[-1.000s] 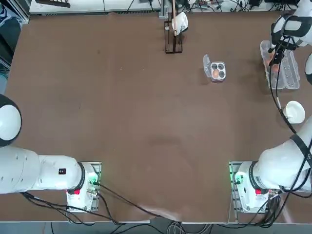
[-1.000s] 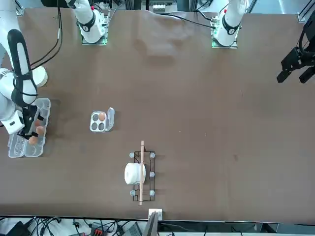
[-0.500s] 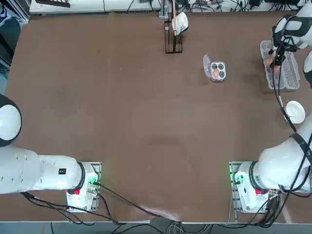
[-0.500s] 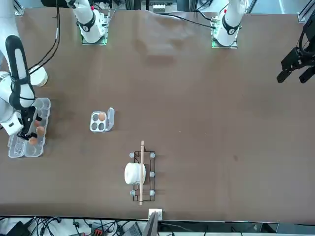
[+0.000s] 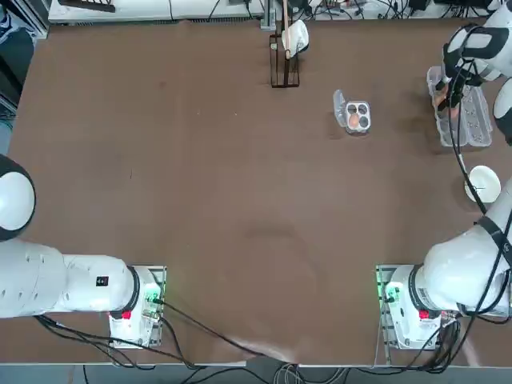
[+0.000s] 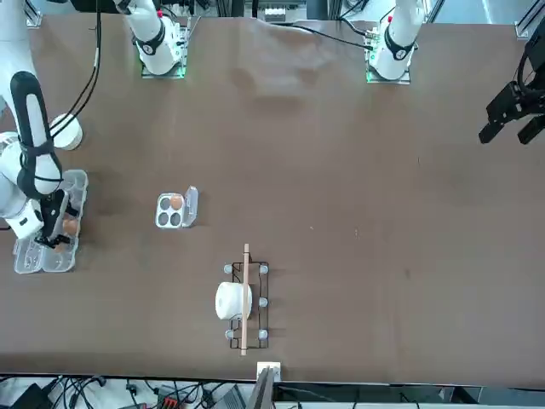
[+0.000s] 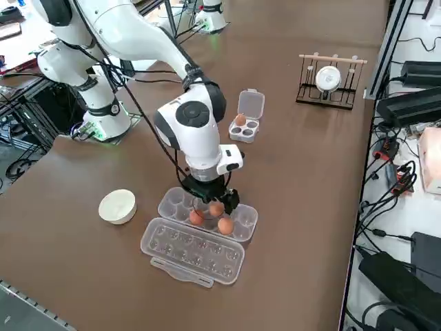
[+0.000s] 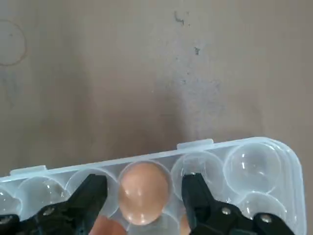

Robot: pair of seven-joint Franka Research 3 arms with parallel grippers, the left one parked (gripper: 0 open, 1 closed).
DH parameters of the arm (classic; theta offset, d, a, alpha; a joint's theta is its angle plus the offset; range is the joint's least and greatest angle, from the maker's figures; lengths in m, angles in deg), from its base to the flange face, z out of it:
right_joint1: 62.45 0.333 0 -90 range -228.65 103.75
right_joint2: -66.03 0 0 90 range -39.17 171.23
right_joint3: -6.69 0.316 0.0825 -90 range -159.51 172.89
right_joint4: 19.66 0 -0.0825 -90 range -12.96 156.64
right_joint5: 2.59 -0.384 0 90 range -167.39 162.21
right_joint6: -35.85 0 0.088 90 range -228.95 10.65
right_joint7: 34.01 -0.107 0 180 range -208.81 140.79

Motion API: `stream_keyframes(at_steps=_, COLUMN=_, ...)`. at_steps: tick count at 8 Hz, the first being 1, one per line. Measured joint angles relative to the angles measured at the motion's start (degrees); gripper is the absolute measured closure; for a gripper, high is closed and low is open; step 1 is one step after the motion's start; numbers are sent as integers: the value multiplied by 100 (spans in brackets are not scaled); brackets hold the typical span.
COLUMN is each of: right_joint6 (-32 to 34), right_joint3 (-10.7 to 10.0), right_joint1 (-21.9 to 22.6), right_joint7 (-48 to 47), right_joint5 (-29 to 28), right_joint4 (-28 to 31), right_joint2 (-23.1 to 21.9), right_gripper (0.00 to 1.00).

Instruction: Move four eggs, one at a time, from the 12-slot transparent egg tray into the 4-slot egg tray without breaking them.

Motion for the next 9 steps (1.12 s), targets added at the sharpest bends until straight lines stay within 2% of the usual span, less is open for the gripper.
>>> stream_keyframes(at_steps=5, right_joint6=0, right_joint3=0, right_joint1=-48, right_joint7=115, right_joint5=-2, right_joint4=-6, right_joint2=59, right_gripper=18)
stream_keyframes(at_steps=8, right_joint6=1, right_joint3=1, right_joint1=-56, right_joint7=234, right_joint5=-26, right_joint4=-39, right_joint2=45, right_gripper=39)
stream_keyframes(at_steps=9, right_joint6=28, right_joint3=1, right_joint1=-63, right_joint7=240, right_joint5=-115, right_joint4=-56, right_joint2=35, right_gripper=42)
